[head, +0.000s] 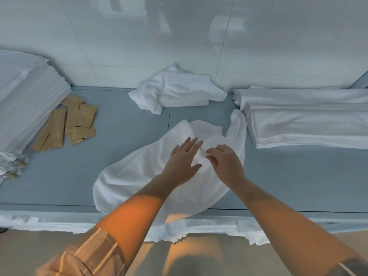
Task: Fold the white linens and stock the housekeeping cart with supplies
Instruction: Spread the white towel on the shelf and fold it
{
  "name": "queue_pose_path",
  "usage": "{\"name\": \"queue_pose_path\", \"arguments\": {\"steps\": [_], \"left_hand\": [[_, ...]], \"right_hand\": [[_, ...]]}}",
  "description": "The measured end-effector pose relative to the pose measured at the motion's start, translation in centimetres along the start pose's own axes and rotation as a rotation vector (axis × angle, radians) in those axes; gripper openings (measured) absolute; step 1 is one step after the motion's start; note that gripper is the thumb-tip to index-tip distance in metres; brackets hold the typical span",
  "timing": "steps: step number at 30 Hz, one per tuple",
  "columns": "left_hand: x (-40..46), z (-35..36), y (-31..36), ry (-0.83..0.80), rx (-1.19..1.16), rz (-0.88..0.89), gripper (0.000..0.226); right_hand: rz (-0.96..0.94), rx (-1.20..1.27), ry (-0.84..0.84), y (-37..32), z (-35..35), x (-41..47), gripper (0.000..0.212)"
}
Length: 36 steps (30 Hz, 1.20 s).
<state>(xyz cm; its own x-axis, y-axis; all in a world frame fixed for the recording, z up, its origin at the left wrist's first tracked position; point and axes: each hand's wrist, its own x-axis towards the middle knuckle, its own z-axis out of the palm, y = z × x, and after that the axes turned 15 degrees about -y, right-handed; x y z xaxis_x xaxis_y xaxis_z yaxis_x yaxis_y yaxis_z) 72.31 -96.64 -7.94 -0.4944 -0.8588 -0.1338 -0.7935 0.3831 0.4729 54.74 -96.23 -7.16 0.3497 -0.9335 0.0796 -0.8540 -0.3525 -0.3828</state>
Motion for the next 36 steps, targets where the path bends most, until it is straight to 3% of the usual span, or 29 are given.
{"name": "queue_pose_path", "arguments": {"steps": [2, 5, 9, 14, 22, 33, 36], "left_hand": [[0.5, -2.1, 1.4, 0.058, -0.070, 0.162, 0.050], [0.2, -5.1, 2.7, 0.057, -0.093, 0.249, 0.021], [-1.1, -8.3, 3.1, 0.124, -0.008, 0.179, 0.034], [-3.7, -11.5, 4.6, 0.248, -0.038, 0.226, 0.024], [-7.7, -18.2, 3.3, 0.462, 0.069, 0.173, 0.020], [-11.9, -22.8, -2.6, 0.615, 0.077, -0.016, 0.029], [-13.0, -23.0, -4.9, 0.669, -0.010, -0.088, 0.018]], "right_hand": [[-0.090, 0.028, 0.041, -1.6, -1.3, -0.4, 0.011], [-0.141, 0.061, 0.099, -3.0, -3.6, -1.1, 0.016], [-0.140, 0.063, 0.146, -4.0, -6.4, -1.9, 0.013], [-0.143, 0.085, 0.112, -5.1, -8.3, -2.6, 0.019], [0.136, 0.151, 0.003, -3.2, -7.5, -3.2, 0.018], [0.407, 0.170, -0.113, -0.2, -5.6, -5.6, 0.041], [0.484, 0.115, -0.095, 0.8, -6.1, -6.4, 0.028]]}}
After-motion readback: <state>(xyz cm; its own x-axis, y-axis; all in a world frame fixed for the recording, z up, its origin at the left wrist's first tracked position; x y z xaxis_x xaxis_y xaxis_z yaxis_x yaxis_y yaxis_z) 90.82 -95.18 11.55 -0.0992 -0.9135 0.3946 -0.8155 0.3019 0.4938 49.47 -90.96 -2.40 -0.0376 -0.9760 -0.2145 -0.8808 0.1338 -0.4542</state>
